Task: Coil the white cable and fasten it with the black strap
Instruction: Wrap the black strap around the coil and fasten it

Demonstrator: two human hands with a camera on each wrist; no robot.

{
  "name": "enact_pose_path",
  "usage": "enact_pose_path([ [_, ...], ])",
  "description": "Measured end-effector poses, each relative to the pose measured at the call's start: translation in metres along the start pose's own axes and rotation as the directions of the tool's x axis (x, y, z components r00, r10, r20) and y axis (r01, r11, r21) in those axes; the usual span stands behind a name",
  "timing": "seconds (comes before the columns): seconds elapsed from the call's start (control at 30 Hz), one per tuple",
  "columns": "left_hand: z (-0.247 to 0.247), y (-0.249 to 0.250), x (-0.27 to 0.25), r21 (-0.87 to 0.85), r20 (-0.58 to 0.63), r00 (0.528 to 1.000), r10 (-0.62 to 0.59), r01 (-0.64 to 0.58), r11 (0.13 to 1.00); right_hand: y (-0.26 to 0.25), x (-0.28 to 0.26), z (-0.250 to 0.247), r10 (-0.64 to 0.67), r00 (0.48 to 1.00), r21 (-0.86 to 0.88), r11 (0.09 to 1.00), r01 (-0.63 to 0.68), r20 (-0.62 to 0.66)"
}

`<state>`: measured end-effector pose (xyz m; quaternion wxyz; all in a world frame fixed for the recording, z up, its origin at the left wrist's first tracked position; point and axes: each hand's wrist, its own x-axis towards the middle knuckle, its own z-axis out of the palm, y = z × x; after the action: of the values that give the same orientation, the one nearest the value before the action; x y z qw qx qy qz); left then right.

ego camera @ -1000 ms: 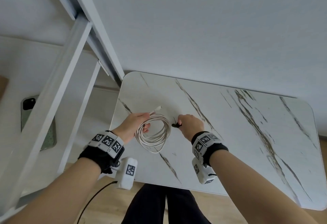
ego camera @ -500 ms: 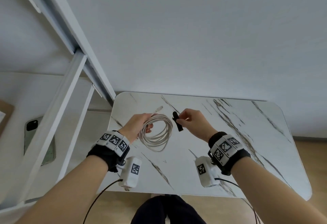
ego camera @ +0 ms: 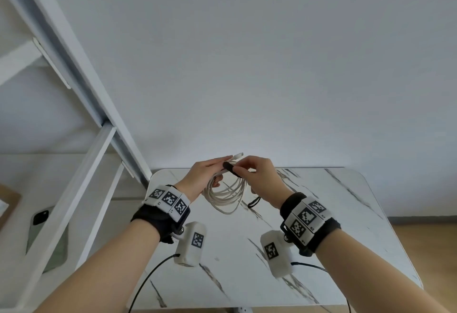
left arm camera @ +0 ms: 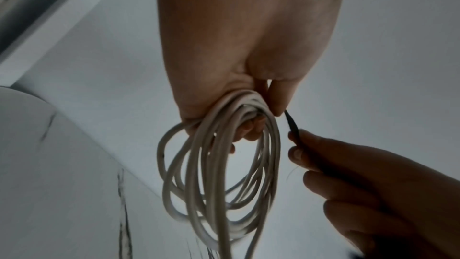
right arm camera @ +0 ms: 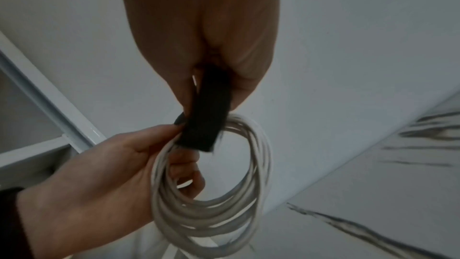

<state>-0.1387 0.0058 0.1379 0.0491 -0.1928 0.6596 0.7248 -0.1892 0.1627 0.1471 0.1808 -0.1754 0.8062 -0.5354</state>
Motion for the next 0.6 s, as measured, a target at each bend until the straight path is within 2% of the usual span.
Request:
enact_pose_path([
  [0.07,0.004,0.006,-0.001,0.025,-0.008,1.0,0.015,-0.015,1.0,-0.004,0.0,0.001,0.022,0.998,0.108,0.994,-0.015,-0.063],
  [0.17,0.008,0.01,-0.004,0.068,0.008,0.999,0.032,-0.033,0.997,-0.01,-0.001,0.002,0.073,0.993,0.23,0.972,-0.05,-0.093],
  [0.3,0.011,0.014,-0.006,0.086,0.029,1.0,0.008,-0.01,0.996,-0.007,0.002,0.005,0.085,0.986,0.185,0.981,-0.059,-0.14],
  [0.43,0.012,0.015,-0.007,0.115,0.018,0.999,-0.028,0.026,0.993,-0.005,0.002,0.006,0.117,0.986,0.192,0.977,-0.092,-0.122],
  [0.6,0.013,0.01,-0.009,0.182,0.034,0.999,0.017,-0.023,0.983,-0.006,0.0,0.003,0.107,0.992,0.162,0.982,-0.094,-0.073],
])
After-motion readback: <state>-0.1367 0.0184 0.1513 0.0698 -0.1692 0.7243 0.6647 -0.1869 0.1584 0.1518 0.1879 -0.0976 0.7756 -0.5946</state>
